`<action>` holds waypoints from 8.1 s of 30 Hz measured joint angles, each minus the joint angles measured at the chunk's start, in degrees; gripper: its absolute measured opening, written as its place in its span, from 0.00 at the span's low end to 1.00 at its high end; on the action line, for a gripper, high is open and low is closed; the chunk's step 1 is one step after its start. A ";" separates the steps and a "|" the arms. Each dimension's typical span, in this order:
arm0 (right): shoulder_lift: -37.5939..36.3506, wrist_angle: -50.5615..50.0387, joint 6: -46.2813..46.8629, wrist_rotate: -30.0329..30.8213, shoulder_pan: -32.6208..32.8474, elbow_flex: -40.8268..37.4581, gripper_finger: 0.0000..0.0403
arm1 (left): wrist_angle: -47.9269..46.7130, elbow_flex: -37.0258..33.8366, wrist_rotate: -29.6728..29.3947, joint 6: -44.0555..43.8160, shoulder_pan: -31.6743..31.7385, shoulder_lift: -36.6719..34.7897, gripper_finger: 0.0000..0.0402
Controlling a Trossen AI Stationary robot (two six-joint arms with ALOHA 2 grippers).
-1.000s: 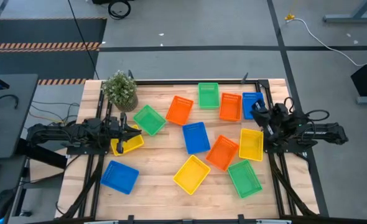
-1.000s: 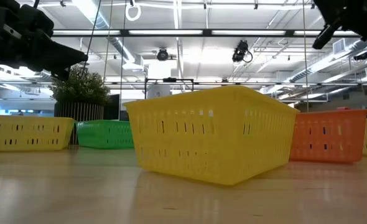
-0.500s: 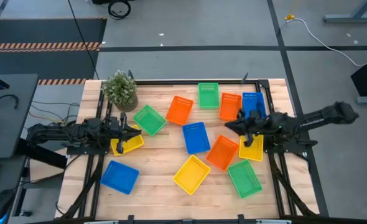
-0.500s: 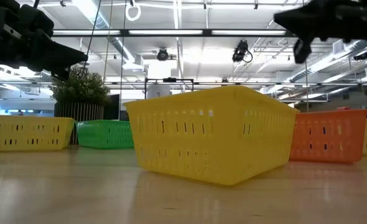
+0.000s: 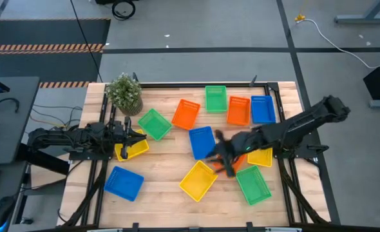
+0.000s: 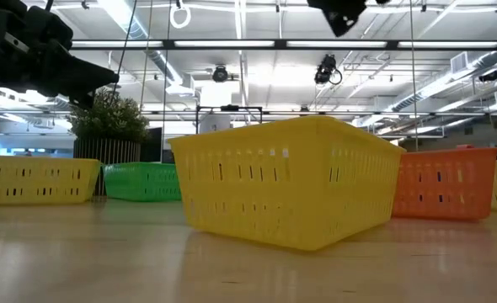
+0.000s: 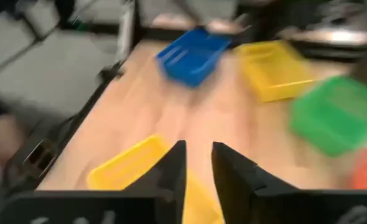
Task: Stack baskets by color
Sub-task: Move the center yellow bin to the middle left of the table, then move the center blue bin to the right side of the center yellow bin
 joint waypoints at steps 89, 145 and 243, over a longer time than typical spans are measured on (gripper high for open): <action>69.18 -42.48 18.49 16.57 2.06 80.19 0.08 | 0.13 0.01 -0.02 0.01 0.01 0.00 0.08; 36.52 -27.05 38.92 27.07 -6.86 26.99 0.54 | 0.13 -0.01 0.00 0.02 -0.01 -0.02 0.09; 37.01 -28.33 27.43 17.60 12.77 22.51 0.22 | -0.09 0.03 0.00 0.00 -0.01 0.00 0.08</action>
